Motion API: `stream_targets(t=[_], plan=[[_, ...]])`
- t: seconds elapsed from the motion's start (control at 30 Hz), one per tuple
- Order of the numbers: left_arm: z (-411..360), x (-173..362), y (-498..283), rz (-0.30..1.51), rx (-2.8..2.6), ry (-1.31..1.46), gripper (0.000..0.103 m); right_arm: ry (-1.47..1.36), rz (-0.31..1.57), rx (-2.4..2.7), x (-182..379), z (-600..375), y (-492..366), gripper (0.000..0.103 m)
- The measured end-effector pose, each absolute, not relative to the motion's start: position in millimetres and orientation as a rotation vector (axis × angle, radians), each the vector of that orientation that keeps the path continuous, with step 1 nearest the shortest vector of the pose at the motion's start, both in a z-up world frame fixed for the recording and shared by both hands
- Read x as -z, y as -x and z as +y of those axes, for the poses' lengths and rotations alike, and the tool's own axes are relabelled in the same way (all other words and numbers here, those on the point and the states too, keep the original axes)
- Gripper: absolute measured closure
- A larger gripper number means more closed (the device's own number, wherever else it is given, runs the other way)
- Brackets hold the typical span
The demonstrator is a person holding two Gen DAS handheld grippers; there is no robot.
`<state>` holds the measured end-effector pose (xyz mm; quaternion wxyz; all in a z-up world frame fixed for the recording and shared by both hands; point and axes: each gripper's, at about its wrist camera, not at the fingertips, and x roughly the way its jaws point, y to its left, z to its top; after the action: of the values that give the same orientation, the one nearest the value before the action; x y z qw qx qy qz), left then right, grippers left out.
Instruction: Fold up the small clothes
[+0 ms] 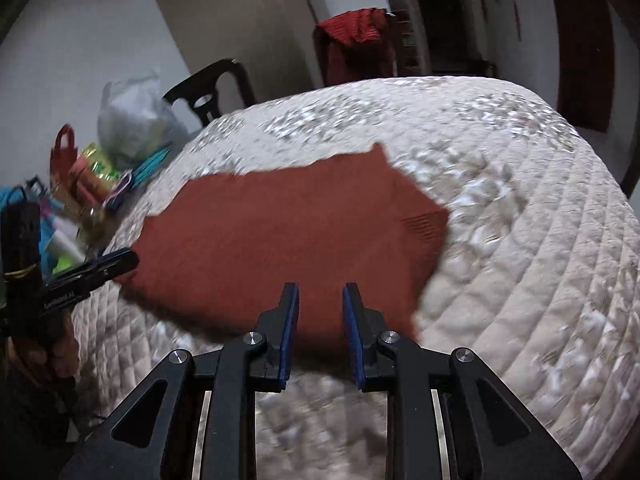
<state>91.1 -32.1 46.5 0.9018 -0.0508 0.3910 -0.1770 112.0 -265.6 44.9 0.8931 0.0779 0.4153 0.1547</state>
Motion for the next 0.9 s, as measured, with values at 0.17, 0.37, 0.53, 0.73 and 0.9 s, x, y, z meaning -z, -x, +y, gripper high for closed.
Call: stream_targets(t=[0.17, 0.37, 0.53, 0.73, 0.9], plan=[[-66.8, -32.4, -88.7, 0.843, 0.417, 0.055, 0.064, -0.088, 0.868, -0.374, -36.2, -233.3, -113.0, 0.08], [-75.2, -21.9, -90.8, 0.881, 0.388, 0.018, 0.064, -0.084, 0.898, -0.351, -30.8, -239.2, -112.2, 0.082], [-78.1, -23.5, -95.8, 0.87, 0.385, 0.036, 0.064, -0.086, 0.864, -0.353, -37.0, -239.1, -107.7, 0.082], [-75.5, -23.5, -91.5, 0.879, 0.389, 0.052, 0.064, -0.114, 0.881, -0.334, -32.0, -247.6, -111.2, 0.083], [-37.1, -32.1, -86.5, 0.824, 0.271, 0.074, 0.064, -0.152, 0.851, -0.234, -34.9, -279.3, -107.1, 0.082]])
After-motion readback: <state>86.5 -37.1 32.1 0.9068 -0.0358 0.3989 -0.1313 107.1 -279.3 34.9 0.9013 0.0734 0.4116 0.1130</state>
